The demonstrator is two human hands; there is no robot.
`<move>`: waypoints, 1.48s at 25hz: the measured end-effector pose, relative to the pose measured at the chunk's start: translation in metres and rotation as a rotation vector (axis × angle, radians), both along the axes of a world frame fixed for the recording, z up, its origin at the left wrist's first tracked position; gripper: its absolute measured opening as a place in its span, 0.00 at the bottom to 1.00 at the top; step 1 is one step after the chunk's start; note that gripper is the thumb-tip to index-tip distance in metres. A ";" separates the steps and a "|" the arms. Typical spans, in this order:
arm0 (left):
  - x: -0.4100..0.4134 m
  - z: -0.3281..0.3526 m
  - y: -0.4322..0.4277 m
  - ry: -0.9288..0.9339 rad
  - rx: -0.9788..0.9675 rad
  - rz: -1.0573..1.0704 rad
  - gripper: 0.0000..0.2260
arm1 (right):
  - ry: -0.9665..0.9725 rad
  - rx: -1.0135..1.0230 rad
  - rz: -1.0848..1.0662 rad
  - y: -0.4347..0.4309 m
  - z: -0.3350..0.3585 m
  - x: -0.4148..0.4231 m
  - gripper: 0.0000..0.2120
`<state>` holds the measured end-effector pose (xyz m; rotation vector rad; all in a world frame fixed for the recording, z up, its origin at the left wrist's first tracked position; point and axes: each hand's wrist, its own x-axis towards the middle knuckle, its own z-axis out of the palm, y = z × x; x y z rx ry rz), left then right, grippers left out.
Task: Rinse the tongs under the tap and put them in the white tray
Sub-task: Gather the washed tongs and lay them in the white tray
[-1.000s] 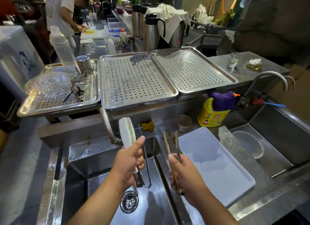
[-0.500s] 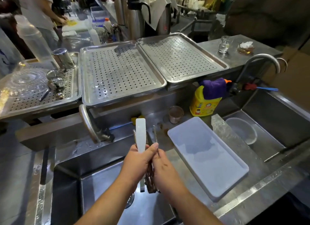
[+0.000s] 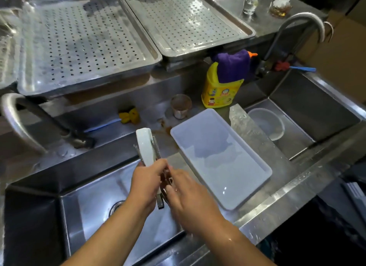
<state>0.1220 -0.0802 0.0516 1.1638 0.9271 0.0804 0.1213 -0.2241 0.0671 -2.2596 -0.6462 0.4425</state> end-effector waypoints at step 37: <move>-0.022 -0.014 0.025 -0.076 -0.311 -0.045 0.19 | 0.424 0.037 -0.066 0.008 -0.014 -0.002 0.16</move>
